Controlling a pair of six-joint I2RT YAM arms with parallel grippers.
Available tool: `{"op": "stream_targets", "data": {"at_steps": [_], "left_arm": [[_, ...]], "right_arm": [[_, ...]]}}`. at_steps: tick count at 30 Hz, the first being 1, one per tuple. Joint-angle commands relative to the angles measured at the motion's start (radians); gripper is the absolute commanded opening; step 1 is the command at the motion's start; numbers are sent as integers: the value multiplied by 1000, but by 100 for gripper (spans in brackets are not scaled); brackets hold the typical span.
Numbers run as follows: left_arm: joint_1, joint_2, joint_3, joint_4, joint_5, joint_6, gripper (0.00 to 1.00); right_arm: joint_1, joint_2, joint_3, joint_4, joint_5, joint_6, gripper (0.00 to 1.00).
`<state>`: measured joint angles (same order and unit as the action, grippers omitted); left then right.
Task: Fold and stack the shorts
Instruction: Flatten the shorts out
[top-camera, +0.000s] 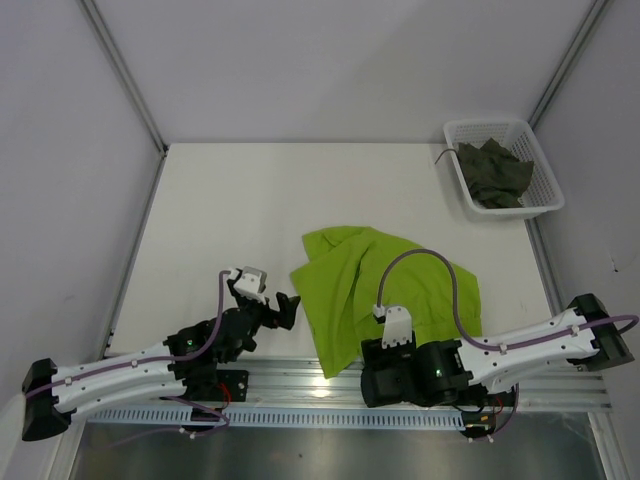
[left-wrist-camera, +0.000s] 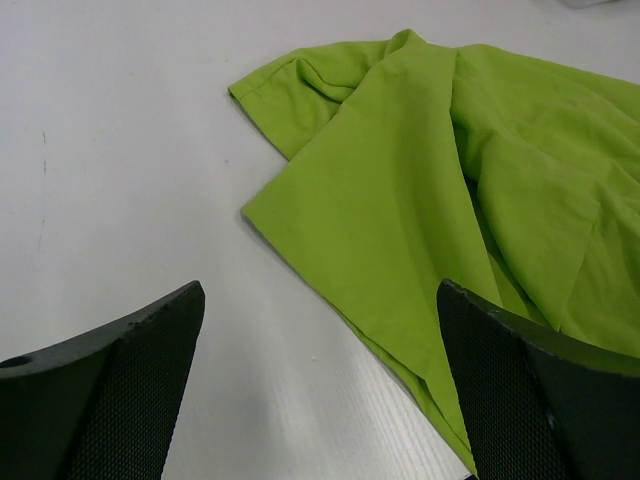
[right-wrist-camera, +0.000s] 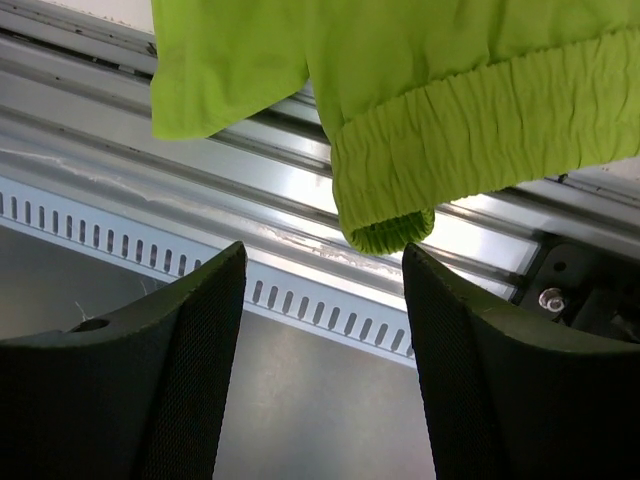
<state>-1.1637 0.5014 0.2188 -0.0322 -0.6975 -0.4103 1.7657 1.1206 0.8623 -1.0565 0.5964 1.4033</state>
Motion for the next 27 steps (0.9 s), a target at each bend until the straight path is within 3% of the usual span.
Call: {"op": "stream_targets", "data": {"at_steps": [1,8,13,19,21,22,24,26,27], "left_arm": [[6,-4,24,14,16,4,99],[6,12,27,21,23,5,99],[6,22,19,28,27,11,99],[6,63,22,78,33,24,99],[6,74,22,84,27,27,99],[6,81,24,86,27,28,99],[6,83,24,84,29,28,99],[6,77,21,80,29,27,99],[6,71,19,80,30,28,99]], "right_arm": [[34,-2,14,-65,39,151,66],[21,-10,-86,-5,6,187,66],[18,-90,-235,131,-7,186,66],[-155,-157,-351,389,-84,-34,63],[-260,-157,-370,426,-125,-99,52],[-299,-166,-376,467,-141,-133,34],[-420,-183,-390,536,-191,-243,12],[-512,-232,-390,576,-234,-358,0],[-567,-252,-379,593,-259,-394,0]]}}
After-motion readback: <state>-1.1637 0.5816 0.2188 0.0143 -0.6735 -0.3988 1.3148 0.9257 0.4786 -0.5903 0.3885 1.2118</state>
